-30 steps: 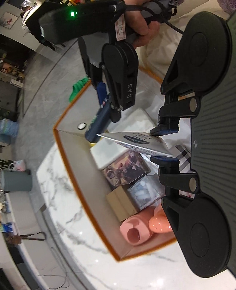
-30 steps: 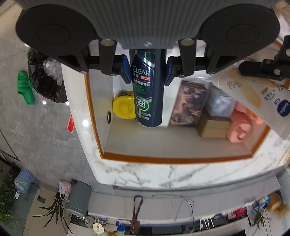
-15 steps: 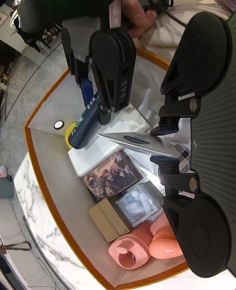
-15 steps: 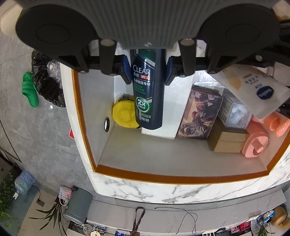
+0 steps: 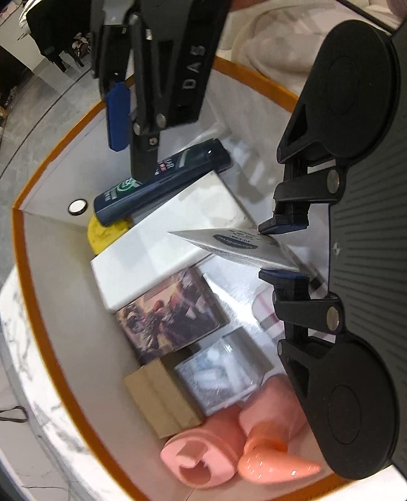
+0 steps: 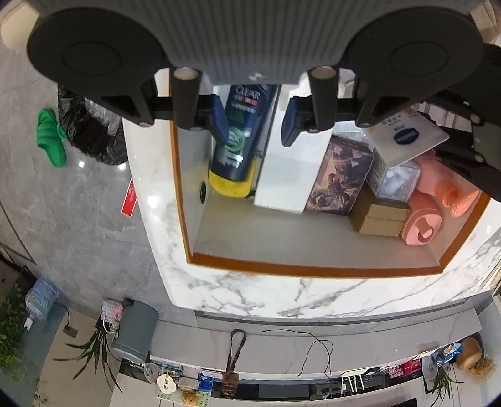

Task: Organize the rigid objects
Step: 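Carry the Vaseline tube and CLEAR bottle over the orange box with both tools, then release the CLEAR bottle into the box with the right tool while the left tool releases the Vaseline tube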

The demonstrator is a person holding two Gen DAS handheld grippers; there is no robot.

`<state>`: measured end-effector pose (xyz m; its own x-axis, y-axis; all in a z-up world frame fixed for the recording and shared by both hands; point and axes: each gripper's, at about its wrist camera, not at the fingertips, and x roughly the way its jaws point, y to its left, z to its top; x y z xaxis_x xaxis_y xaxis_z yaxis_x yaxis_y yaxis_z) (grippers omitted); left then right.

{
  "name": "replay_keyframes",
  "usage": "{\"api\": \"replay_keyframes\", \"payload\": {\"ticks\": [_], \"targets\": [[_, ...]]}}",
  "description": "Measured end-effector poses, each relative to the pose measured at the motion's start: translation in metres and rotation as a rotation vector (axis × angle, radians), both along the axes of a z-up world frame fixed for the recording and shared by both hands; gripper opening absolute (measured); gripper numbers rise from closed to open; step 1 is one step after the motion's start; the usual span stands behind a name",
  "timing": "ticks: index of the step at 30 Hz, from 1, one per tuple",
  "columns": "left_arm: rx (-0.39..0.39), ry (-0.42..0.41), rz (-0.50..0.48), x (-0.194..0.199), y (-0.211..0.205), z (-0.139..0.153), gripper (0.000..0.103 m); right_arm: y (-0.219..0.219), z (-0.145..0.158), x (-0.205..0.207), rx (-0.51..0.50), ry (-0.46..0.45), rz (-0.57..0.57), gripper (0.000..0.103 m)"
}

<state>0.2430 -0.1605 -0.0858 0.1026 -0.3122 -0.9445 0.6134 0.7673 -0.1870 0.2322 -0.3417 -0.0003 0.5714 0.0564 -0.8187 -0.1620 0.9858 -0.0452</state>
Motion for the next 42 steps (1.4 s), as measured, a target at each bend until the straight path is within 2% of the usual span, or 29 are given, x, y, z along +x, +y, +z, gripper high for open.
{"api": "replay_keyframes", "payload": {"ticks": [10, 15, 19, 22, 24, 28, 32, 35, 37, 38, 41, 42], "targets": [[0.038, -0.008, -0.008, -0.007, -0.005, 0.007, 0.027, -0.002, -0.007, -0.011, 0.042, -0.002, -0.005, 0.037], [0.027, 0.024, 0.022, -0.002, -0.004, 0.006, 0.028, 0.000, -0.007, -0.016, 0.053, -0.004, -0.005, 0.037], [-0.013, 0.036, 0.072, -0.002, 0.003, 0.008, 0.042, 0.000, -0.003, -0.022, 0.069, -0.005, -0.003, 0.038], [-0.015, 0.021, 0.094, -0.006, 0.008, 0.016, 0.047, 0.000, 0.000, -0.027, 0.069, -0.010, -0.007, 0.038], [-0.026, 0.005, 0.102, -0.010, 0.011, 0.025, 0.047, -0.001, 0.004, -0.031, 0.074, -0.014, -0.011, 0.038], [-0.058, -0.072, 0.113, -0.024, 0.018, 0.050, 0.048, -0.001, 0.016, -0.042, 0.088, -0.032, -0.008, 0.041], [-0.076, -0.206, 0.132, -0.046, 0.027, 0.083, 0.049, 0.000, 0.033, -0.057, 0.097, -0.072, 0.002, 0.045], [-0.136, -0.303, 0.188, -0.062, 0.042, 0.109, 0.051, 0.002, 0.047, -0.070, 0.121, -0.108, 0.019, 0.051], [-0.176, -0.371, 0.239, -0.074, 0.054, 0.125, 0.060, 0.004, 0.056, -0.082, 0.141, -0.137, 0.041, 0.058], [-0.186, -0.407, 0.265, -0.080, 0.059, 0.131, 0.061, 0.005, 0.060, -0.088, 0.151, -0.154, 0.050, 0.060], [-0.163, -0.550, 0.337, -0.099, 0.071, 0.146, 0.067, 0.011, 0.070, -0.105, 0.172, -0.201, 0.072, 0.064], [-0.150, -0.604, 0.356, -0.106, 0.074, 0.149, 0.069, 0.013, 0.072, -0.110, 0.178, -0.214, 0.079, 0.068]]}}
